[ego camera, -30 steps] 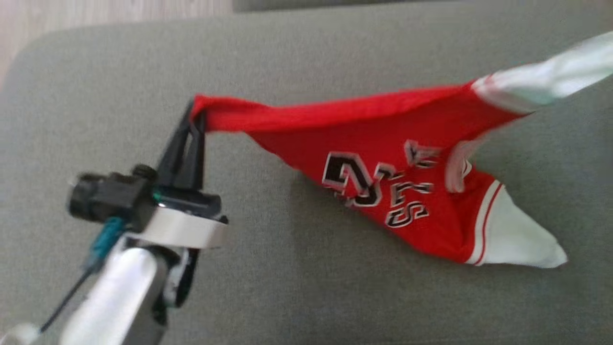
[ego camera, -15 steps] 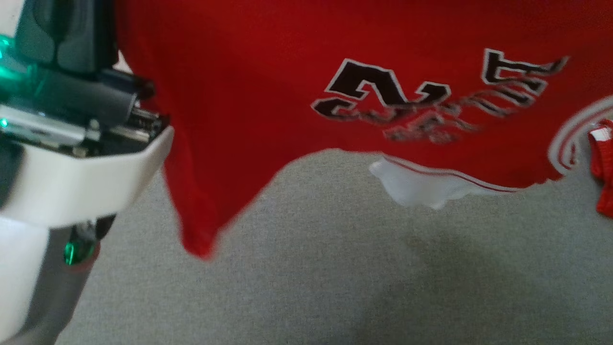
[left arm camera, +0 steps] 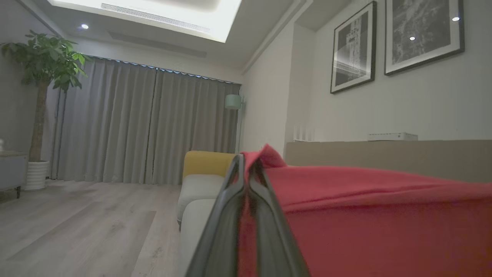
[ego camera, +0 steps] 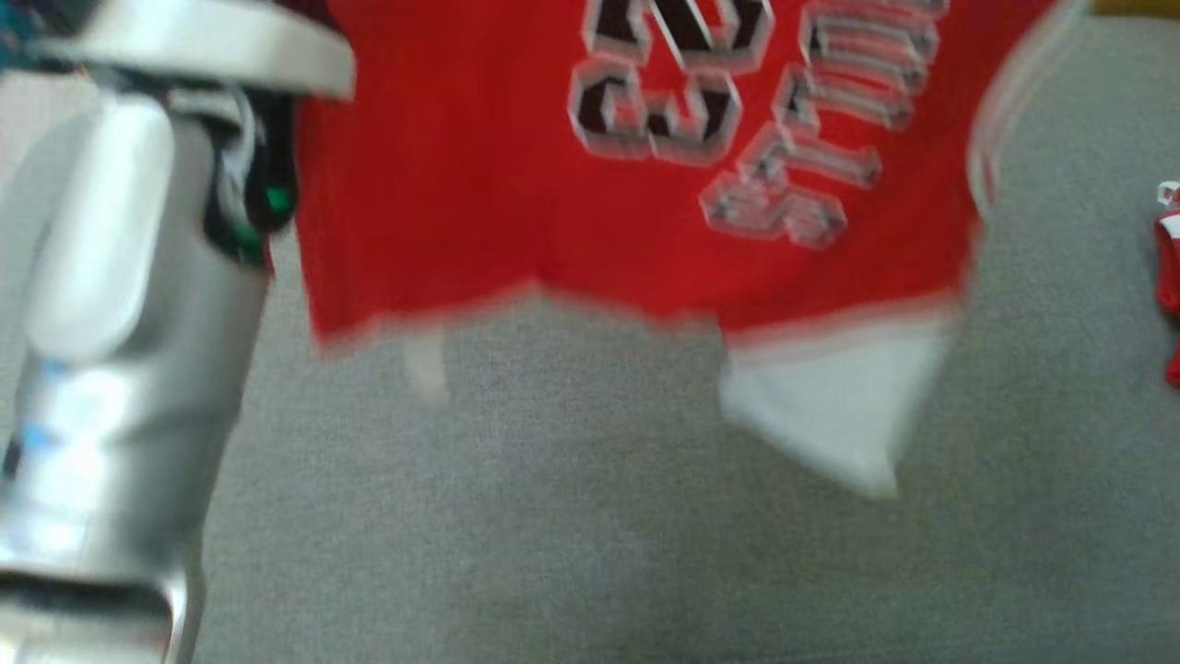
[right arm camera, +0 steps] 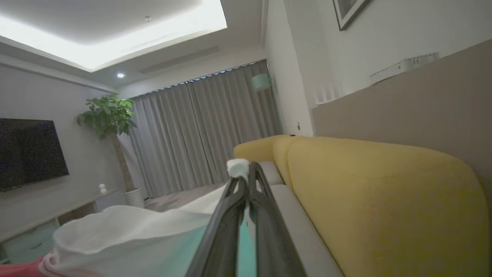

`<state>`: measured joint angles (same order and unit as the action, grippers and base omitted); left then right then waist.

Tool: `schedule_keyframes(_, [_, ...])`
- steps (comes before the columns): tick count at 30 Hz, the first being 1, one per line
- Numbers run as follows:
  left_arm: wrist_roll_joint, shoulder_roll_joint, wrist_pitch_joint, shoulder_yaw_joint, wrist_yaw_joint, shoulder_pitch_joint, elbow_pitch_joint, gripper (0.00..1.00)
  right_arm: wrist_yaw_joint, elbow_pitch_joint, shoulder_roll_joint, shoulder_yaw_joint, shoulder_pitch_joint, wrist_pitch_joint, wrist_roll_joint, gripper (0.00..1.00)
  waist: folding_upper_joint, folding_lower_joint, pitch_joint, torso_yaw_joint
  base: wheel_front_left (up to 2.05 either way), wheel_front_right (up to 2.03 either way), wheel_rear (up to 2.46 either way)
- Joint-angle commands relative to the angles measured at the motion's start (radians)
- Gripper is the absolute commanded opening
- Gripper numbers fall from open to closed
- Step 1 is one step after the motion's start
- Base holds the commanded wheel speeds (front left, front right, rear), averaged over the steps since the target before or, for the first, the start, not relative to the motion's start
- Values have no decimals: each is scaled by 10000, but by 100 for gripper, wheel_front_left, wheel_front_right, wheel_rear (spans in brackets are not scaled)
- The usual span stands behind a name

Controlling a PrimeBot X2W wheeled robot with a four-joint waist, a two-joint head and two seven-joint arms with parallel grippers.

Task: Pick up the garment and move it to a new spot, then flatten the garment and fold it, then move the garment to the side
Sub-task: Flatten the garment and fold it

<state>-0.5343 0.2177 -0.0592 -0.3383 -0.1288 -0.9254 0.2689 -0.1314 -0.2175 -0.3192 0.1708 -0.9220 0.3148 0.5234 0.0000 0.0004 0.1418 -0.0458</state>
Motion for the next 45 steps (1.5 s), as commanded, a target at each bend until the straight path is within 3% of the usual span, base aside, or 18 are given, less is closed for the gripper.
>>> schedule_keyframes(1, [-120,235,-353,644,88,-1030,281,0,7,-85,69,-268,-902,-321,51,0,0,-4,31,-42,0,0,0])
schedule_keyframes(5, [-385,-61,-1279,1009,412,-2175,2404,0,7,-1653,221,-1258,-2124,-1031,-180,0,0,-4,99,-96,0,0,0])
schedule_keyframes(10, [-675,-360,-1621,1175,723,-2583,5101,0,7,-3585,624,-3108,-2548,-1335,-592,0,0,-4,310,-287,0,0,0])
schedule_keyframes(18, [-1326,-1203,-1601,1242,1268,-1145,8976,0,7,-6176,1680,-5392,-857,-1870,432,0,0,-4,917,-570,0,0,0])
schedule_keyframes(25, [-1578,-1491,-1842,1267,1551,62,9794,0,7,-6266,1544,-6199,1110,-2856,2001,0,0,-4,1135,-575,0,0,0])
schedule_keyframes(29, [-1574,-1461,-2011,1467,1785,874,9242,0,7,-5297,973,-6547,2491,-3749,2824,0,0,-4,979,-530,0,0,0])
schedule_keyframes(35, [-606,-892,-2023,2168,1544,3396,5793,0,7,-2975,-279,-6591,4589,-4458,2995,0,0,-4,218,-514,0,0,0])
schedule_keyframes(41, [78,-452,-1626,2272,785,6545,1988,0,7,-249,-1160,-5191,7333,-3010,2175,0,0,-4,-317,-423,0,0,0])
schedule_keyframes(45, [153,-83,-73,2226,-89,8386,-954,0,7,1996,-694,-3498,9447,-1192,1317,0,0,-4,-437,-317,0,0,0])
